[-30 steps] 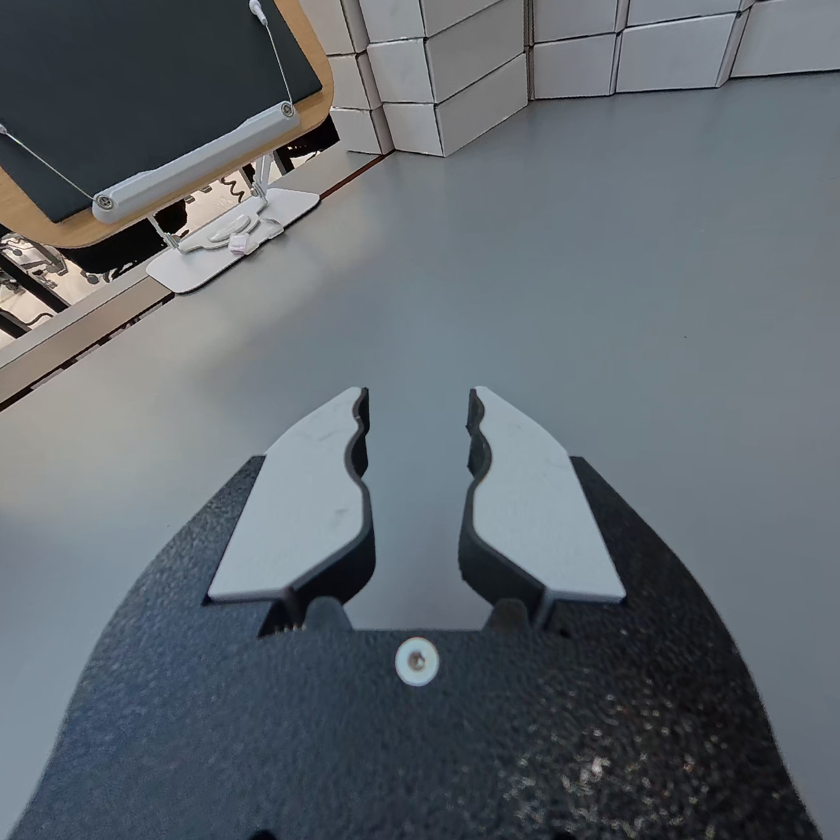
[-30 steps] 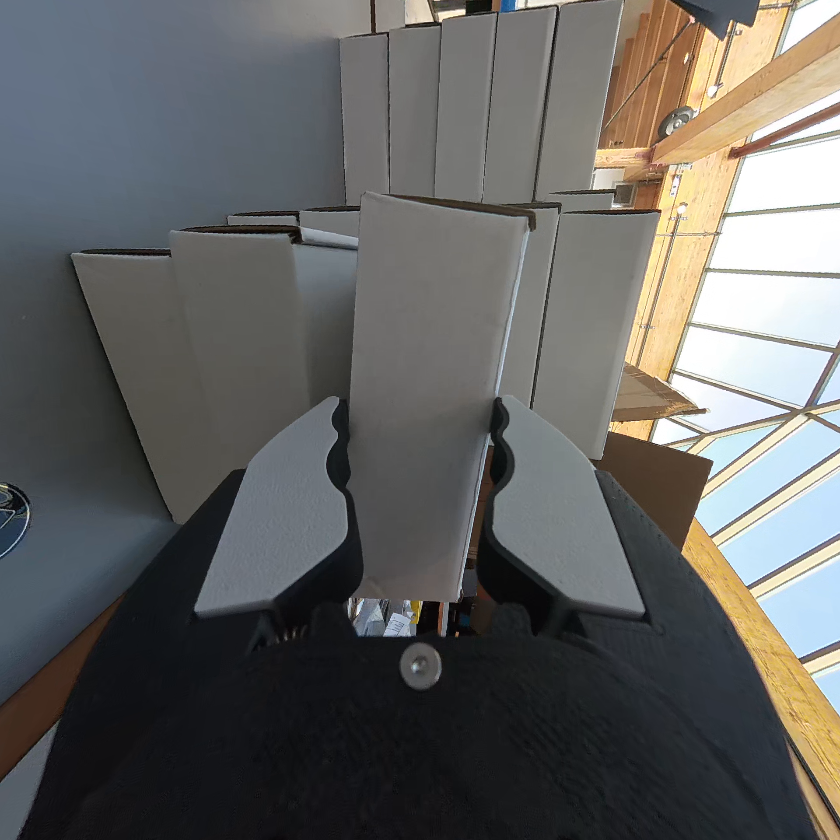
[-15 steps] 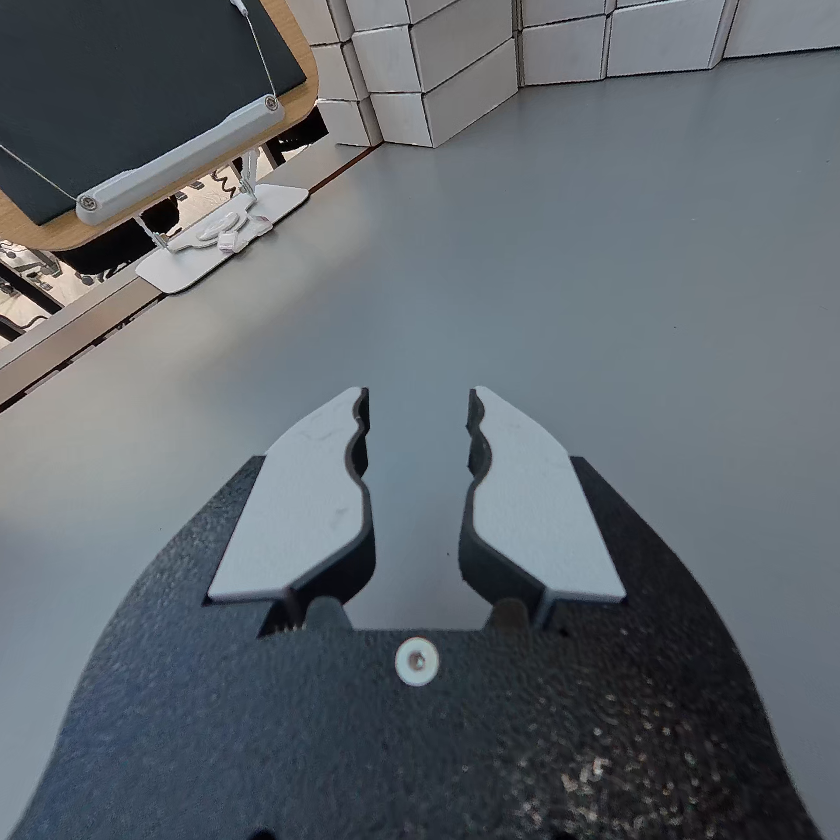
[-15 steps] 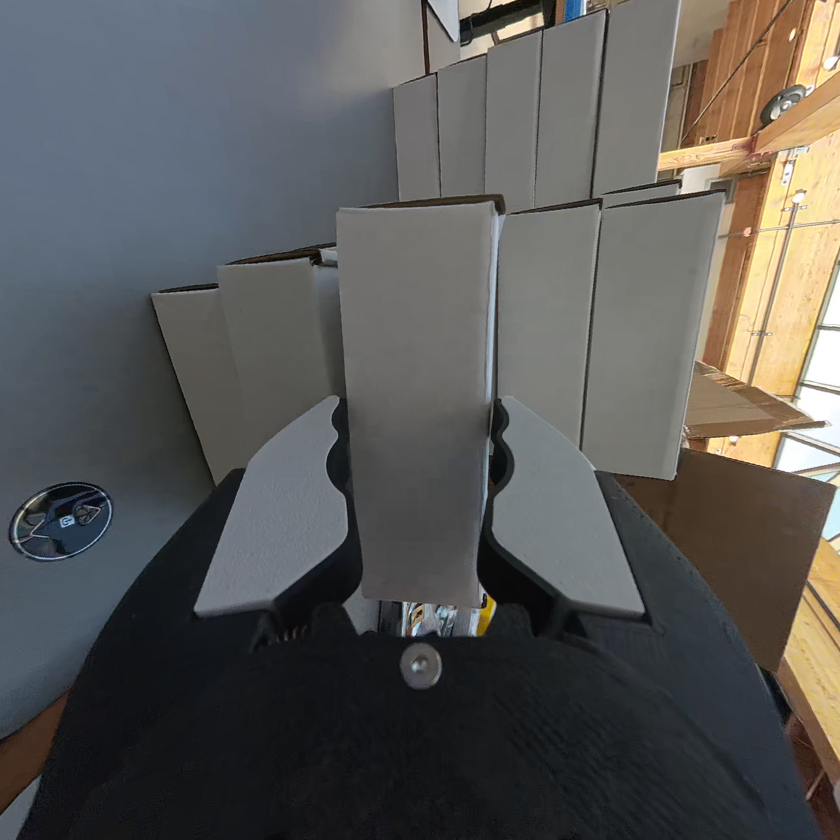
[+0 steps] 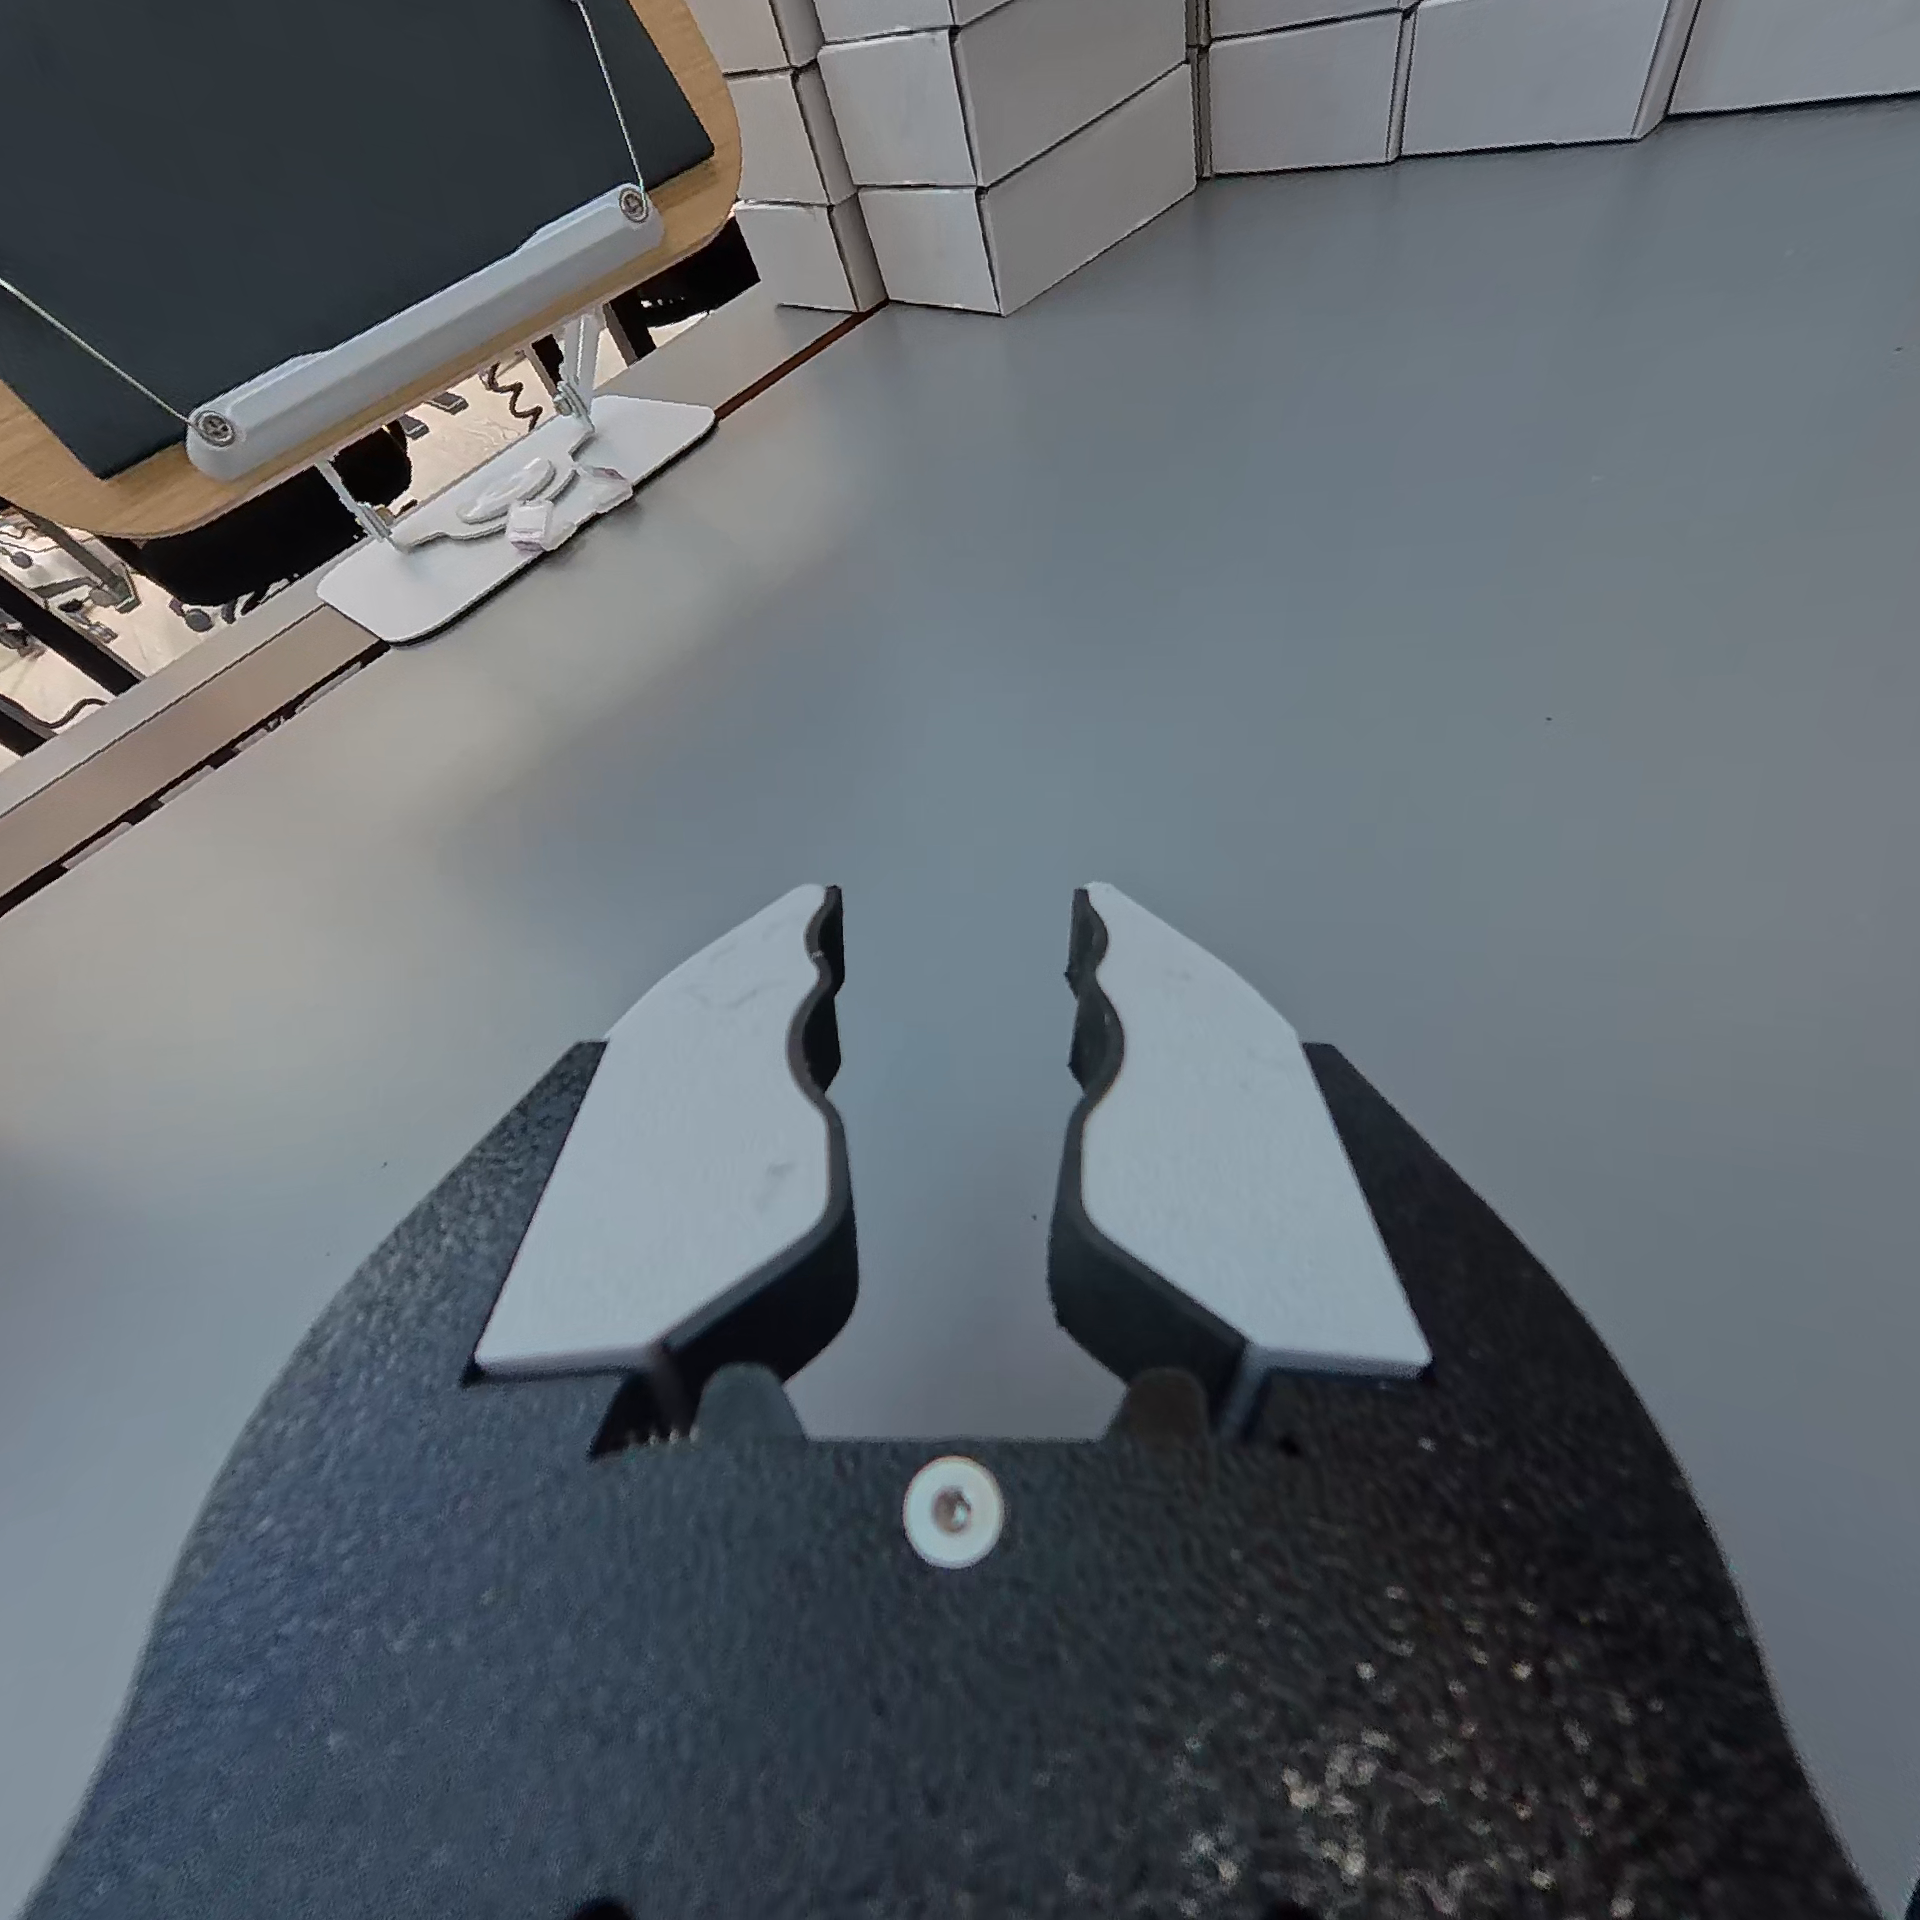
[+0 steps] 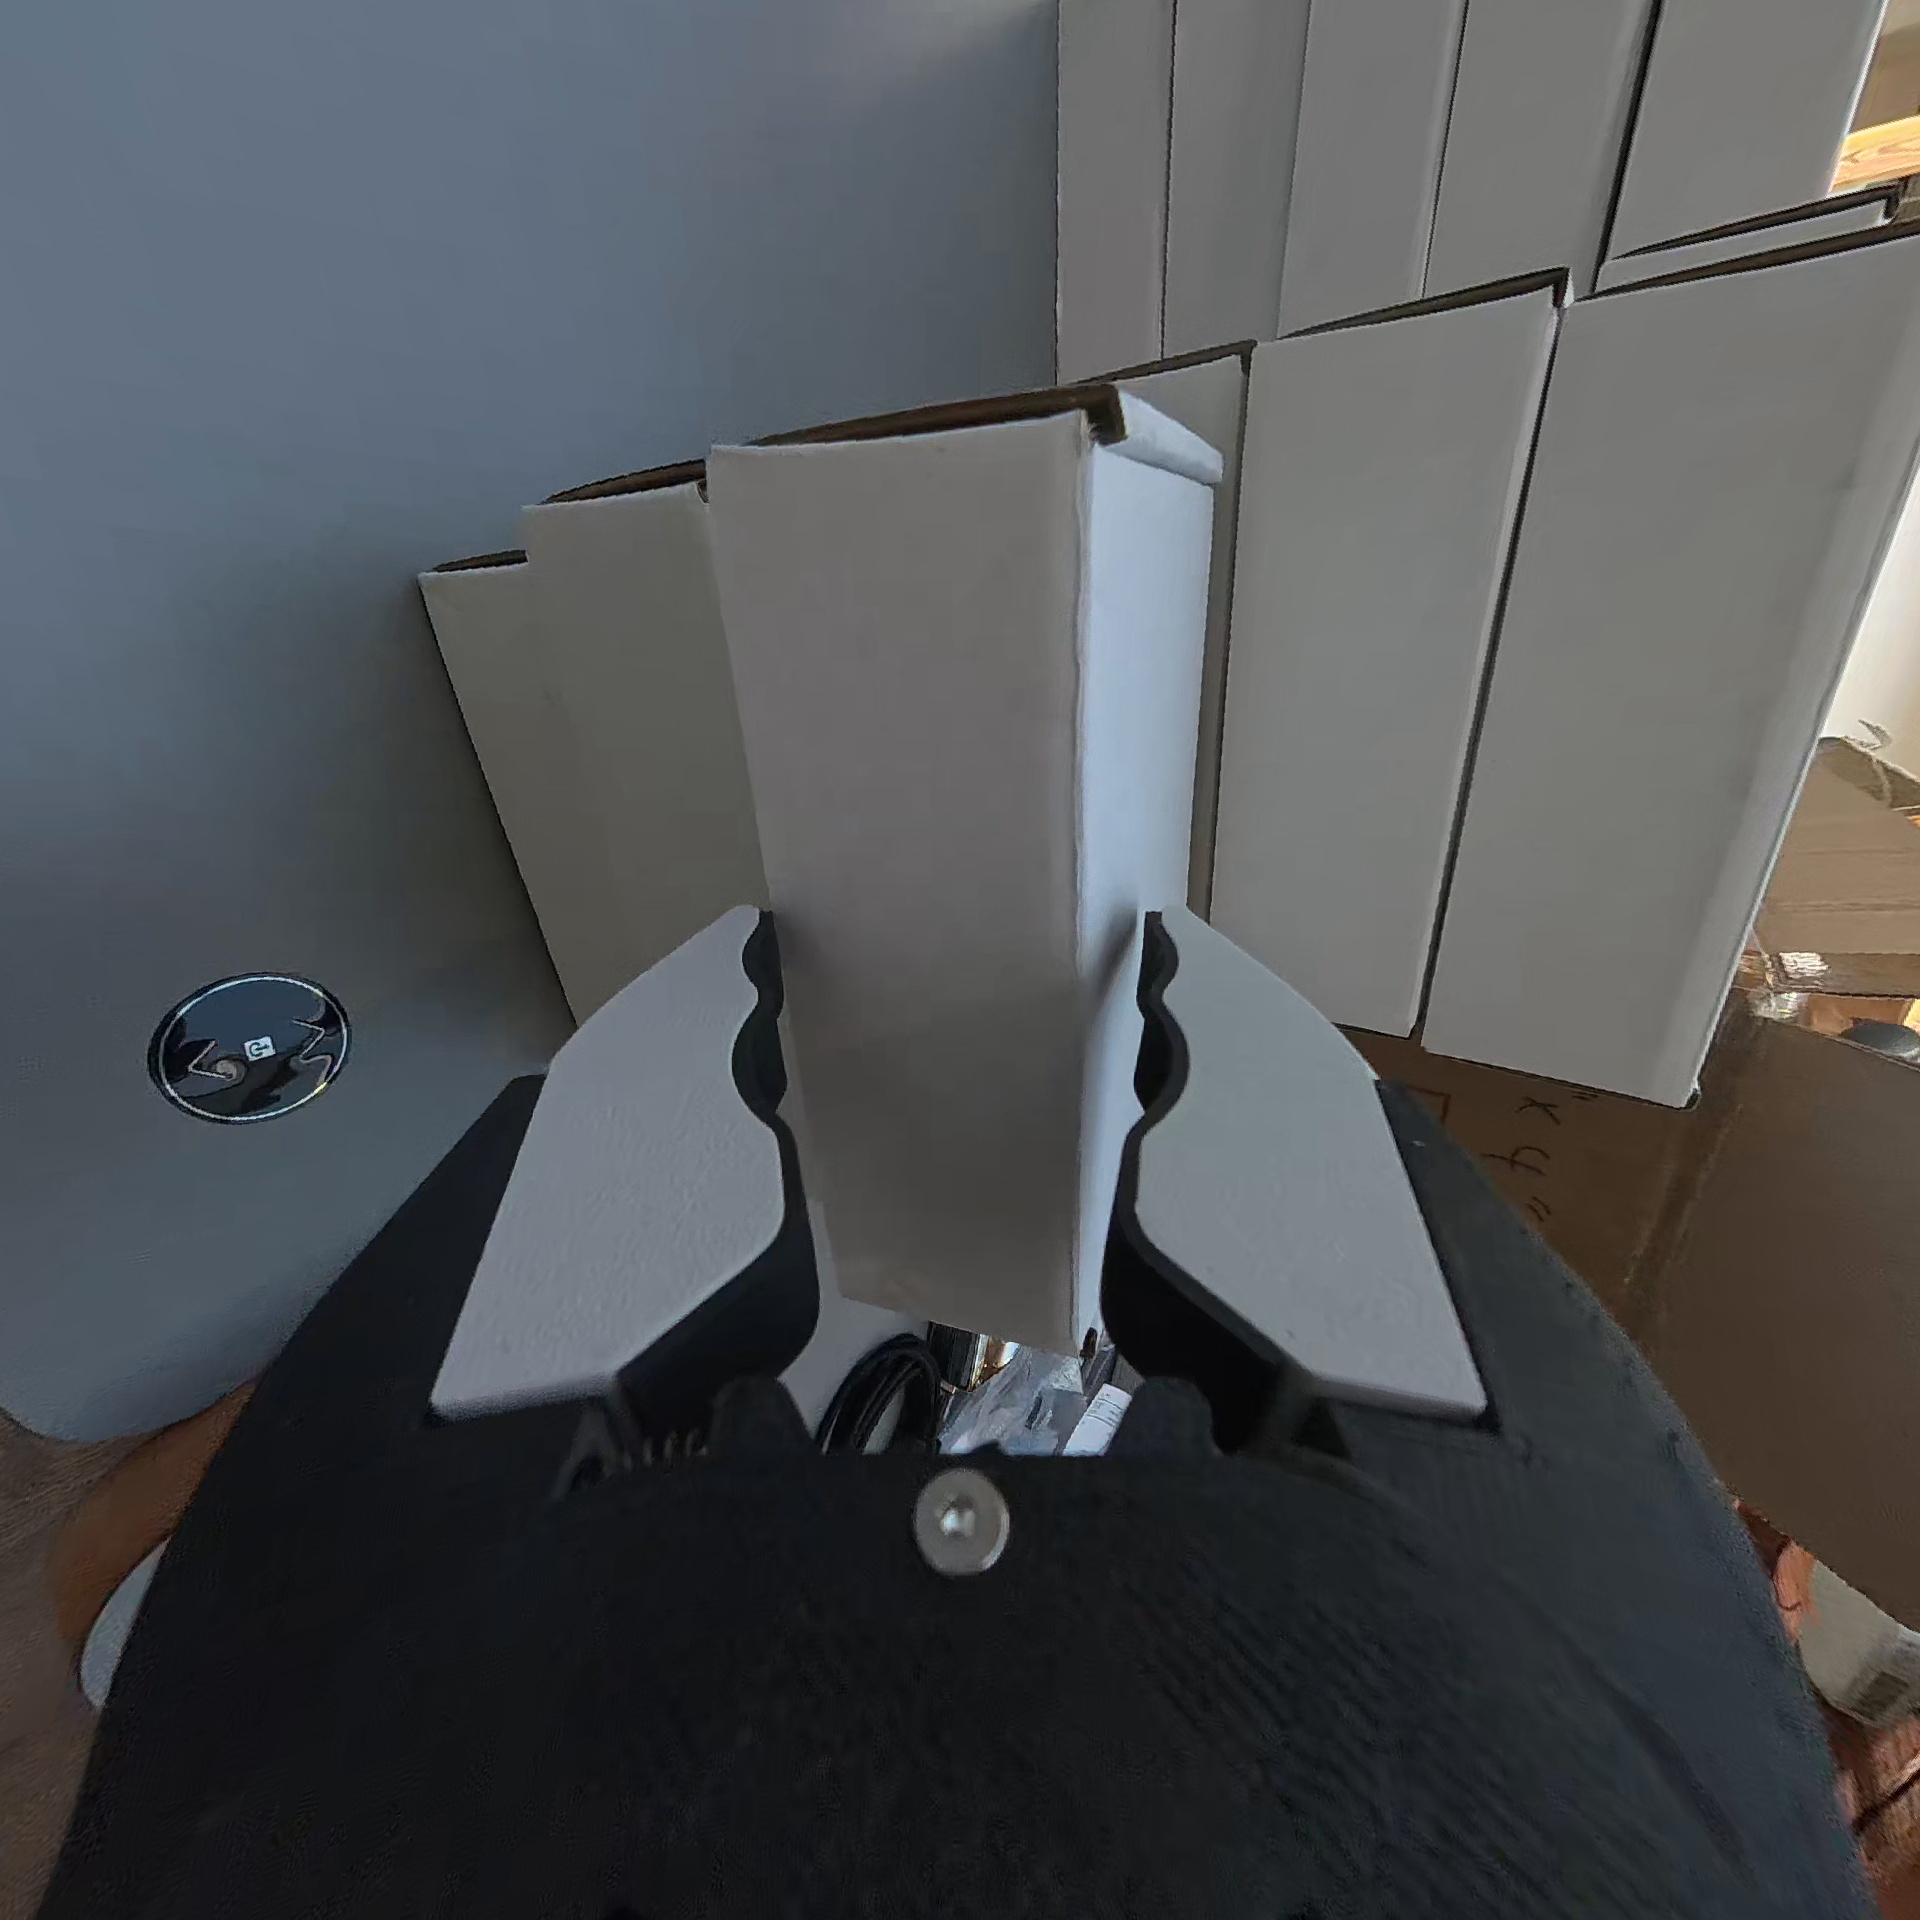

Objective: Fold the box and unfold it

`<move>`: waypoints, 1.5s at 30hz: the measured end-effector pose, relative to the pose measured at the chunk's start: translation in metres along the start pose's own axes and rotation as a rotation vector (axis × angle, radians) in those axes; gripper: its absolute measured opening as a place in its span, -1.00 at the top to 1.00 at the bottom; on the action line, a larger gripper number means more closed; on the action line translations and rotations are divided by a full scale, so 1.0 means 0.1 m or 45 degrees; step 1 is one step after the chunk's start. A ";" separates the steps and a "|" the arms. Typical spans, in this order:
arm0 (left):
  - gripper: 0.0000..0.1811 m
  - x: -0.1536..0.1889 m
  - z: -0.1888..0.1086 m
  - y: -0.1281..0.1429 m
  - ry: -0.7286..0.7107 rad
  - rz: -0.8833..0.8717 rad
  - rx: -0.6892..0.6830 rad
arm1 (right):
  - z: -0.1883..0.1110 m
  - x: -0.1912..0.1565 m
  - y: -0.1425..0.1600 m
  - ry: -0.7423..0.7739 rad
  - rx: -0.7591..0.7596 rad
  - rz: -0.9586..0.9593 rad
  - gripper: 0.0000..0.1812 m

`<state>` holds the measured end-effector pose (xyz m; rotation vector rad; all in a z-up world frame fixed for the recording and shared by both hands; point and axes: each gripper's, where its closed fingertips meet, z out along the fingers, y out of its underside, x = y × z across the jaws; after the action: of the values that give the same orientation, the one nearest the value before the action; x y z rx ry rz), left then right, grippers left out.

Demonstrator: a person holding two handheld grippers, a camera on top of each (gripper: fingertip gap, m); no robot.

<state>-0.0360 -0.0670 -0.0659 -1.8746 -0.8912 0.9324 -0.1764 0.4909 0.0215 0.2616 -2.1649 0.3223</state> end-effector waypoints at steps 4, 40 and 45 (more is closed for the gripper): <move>0.55 0.00 0.00 0.00 0.000 0.000 -0.001 | 0.04 0.02 0.05 -0.008 -0.042 -0.014 0.28; 0.54 0.09 -0.06 0.11 0.033 0.069 -0.072 | -0.03 0.05 -0.05 -0.086 -0.088 0.145 0.38; 0.54 -0.01 -0.15 0.08 0.001 0.018 -0.018 | -0.17 0.06 -0.12 -0.023 -0.076 0.284 0.36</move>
<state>-0.0220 -0.0768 -0.0668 -1.8952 -0.8869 0.9367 -0.1634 0.4851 0.0376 -0.0114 -2.2213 0.3809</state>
